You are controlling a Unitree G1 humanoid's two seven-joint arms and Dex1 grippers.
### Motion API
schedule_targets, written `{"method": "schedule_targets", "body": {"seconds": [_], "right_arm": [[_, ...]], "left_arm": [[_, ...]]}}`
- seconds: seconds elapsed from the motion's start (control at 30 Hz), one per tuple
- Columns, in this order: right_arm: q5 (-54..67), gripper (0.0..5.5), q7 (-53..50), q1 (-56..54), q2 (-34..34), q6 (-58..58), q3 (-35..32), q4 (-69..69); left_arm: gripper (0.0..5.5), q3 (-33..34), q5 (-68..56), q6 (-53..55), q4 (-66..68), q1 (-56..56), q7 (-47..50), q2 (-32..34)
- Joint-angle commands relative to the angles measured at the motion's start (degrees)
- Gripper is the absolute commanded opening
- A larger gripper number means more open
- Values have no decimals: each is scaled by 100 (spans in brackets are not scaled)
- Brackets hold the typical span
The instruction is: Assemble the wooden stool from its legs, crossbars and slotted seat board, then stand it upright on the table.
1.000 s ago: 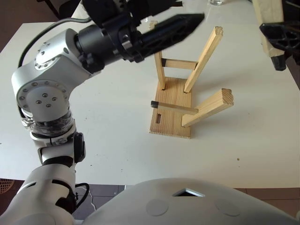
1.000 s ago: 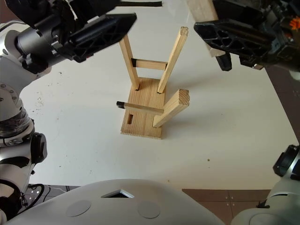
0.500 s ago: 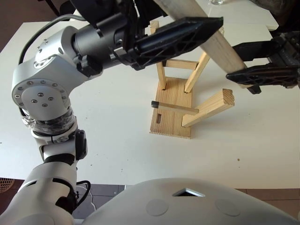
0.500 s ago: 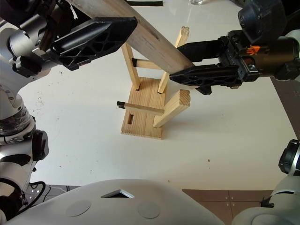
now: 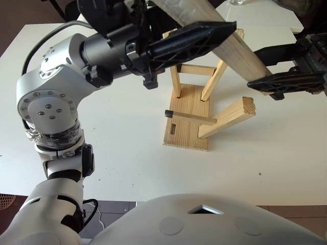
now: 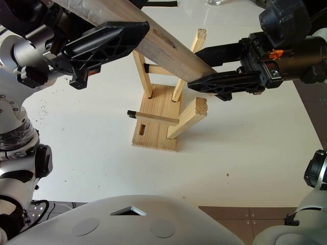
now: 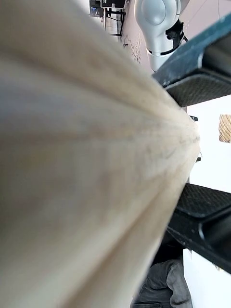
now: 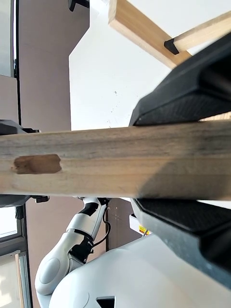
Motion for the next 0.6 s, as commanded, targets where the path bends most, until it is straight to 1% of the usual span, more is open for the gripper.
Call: {"method": "schedule_targets", "body": {"seconds": [0.03, 0.17, 0.2, 0.3, 0.4, 0.5, 0.53, 0.6], "right_arm": [[-151, 204, 1, -264, 77, -152, 68, 17], [-336, 204, -178, -324, 209, -242, 96, 62], [-418, 241, -210, -316, 225, -274, 128, 59], [-595, 283, -178, -194, 174, -336, 159, 51], [-960, 287, -214, -75, 126, -545, 180, 228], [-1144, 287, -184, 114, 68, -692, -24, 514], [-1189, 287, -201, 204, 44, -742, -112, 577], [-1306, 287, -307, 353, 37, -849, -333, 809]], "left_arm": [[208, -176, 166, 54, -144, 109, -151, 81], [208, -45, 51, -141, -91, 96, -36, -82], [207, 16, -21, -190, -63, 67, 16, -115], [206, 183, -111, -301, 46, -58, 174, -178], [205, 198, 46, -377, 178, -173, 259, -215], [205, 234, 262, -463, 240, -226, 233, -159], [205, 262, 326, -479, 273, -247, 188, -105], [205, 407, 470, -454, 383, -283, -12, 205]]}}
